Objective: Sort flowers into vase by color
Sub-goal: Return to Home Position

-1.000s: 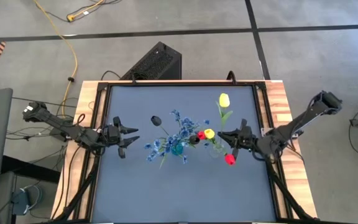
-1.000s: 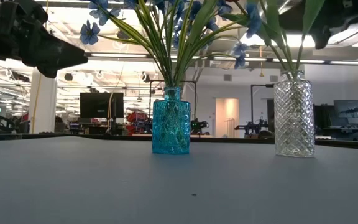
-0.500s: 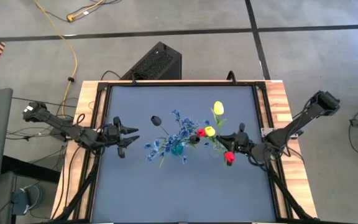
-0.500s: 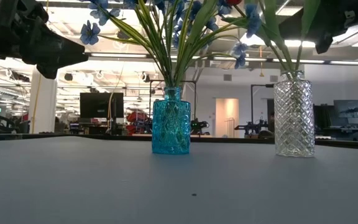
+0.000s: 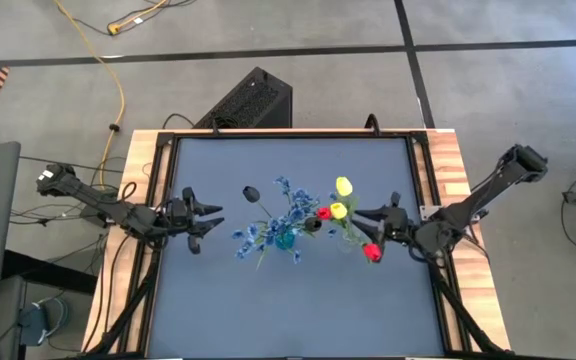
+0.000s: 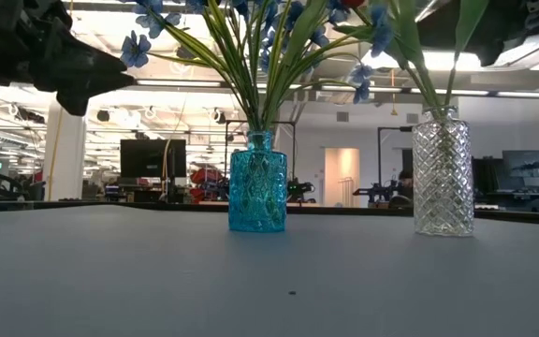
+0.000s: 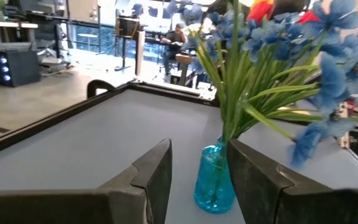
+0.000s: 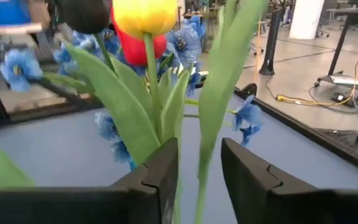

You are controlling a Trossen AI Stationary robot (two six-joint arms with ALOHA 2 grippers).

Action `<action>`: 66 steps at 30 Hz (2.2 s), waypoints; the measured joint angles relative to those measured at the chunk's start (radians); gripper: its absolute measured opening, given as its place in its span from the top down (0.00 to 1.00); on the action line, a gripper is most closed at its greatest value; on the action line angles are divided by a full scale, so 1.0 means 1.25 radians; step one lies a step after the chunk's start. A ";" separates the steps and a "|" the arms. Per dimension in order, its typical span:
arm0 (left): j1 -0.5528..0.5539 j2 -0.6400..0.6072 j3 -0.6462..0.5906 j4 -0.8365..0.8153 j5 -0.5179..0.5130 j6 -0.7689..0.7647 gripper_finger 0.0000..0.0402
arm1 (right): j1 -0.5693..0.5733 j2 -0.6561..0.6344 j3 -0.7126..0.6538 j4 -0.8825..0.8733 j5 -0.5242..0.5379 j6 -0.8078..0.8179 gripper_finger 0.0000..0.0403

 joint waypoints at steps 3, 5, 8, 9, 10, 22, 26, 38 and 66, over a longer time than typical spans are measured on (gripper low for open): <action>0.000 0.000 0.000 0.013 0.021 0.008 0.65 | 0.000 -0.037 0.019 -0.073 -0.001 -0.001 0.59; 0.000 0.000 0.001 0.017 0.026 0.009 0.65 | 0.000 -0.057 0.030 -0.115 0.002 -0.002 0.58; 0.000 0.000 0.001 0.017 0.026 0.009 0.65 | -0.006 -0.088 0.052 -0.168 0.004 -0.006 0.57; 0.000 0.000 0.001 0.017 0.026 0.009 0.65 | -0.010 -0.098 0.063 -0.183 0.004 -0.010 0.57; 0.000 0.000 0.001 0.017 0.026 0.008 0.65 | -0.015 -0.109 0.074 -0.196 0.006 -0.010 0.57; 0.000 0.000 0.033 0.016 0.032 0.005 0.65 | -0.214 -0.178 0.165 -0.258 -0.015 -0.113 0.63; 0.000 0.001 0.033 0.016 0.027 0.006 0.65 | -0.357 -0.165 0.165 -0.259 -0.147 -0.109 0.66; 0.113 -0.038 0.033 0.019 0.076 0.068 0.65 | -0.772 -0.199 0.154 -0.317 -0.552 -0.121 0.94; 0.476 -0.331 0.009 -0.388 0.437 -0.050 0.65 | -0.656 -0.695 -0.261 -0.308 -0.513 -0.029 0.96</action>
